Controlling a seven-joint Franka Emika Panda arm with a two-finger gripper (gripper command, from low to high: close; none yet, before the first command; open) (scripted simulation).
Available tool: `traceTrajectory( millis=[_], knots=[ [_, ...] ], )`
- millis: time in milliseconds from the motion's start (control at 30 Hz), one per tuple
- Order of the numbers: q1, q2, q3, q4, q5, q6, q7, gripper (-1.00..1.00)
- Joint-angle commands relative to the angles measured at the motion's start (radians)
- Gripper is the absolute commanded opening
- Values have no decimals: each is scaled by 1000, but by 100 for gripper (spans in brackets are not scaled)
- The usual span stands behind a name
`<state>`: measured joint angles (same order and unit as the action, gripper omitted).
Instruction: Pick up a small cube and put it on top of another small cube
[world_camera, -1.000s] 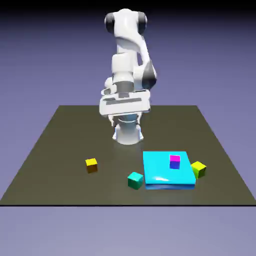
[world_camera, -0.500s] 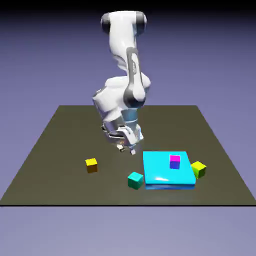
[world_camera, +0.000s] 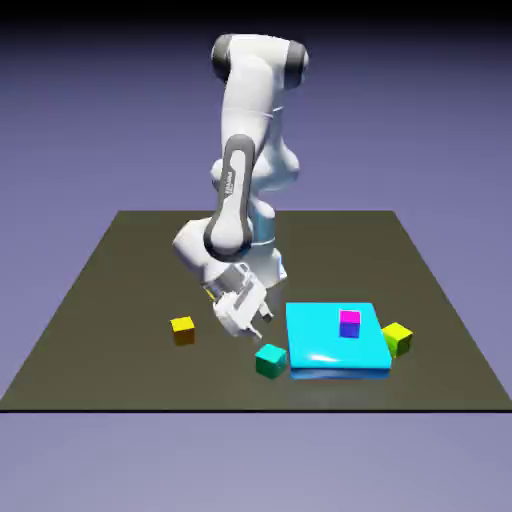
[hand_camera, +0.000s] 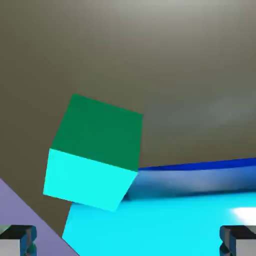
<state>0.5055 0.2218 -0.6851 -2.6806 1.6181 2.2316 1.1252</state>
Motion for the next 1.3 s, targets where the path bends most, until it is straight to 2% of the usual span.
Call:
traceTrajectory(
  millis=[0, 133, 367, 400, 633, 1167, 1267],
  knots=[
    [13, 21, -18, 3, 44, -22, 10, 0],
    [46, 74, -64, 12, 152, -76, 36, 0],
    [36, 292, 64, 116, 351, -150, -21, 0],
    [36, 292, 64, 116, 351, -150, -21, -100],
    [46, 75, -64, 12, 153, -76, 36, -100],
    [-237, 248, -527, 191, -543, -563, -126, -100],
    [-245, 273, -493, 186, -508, -556, -143, -100]
  ],
)
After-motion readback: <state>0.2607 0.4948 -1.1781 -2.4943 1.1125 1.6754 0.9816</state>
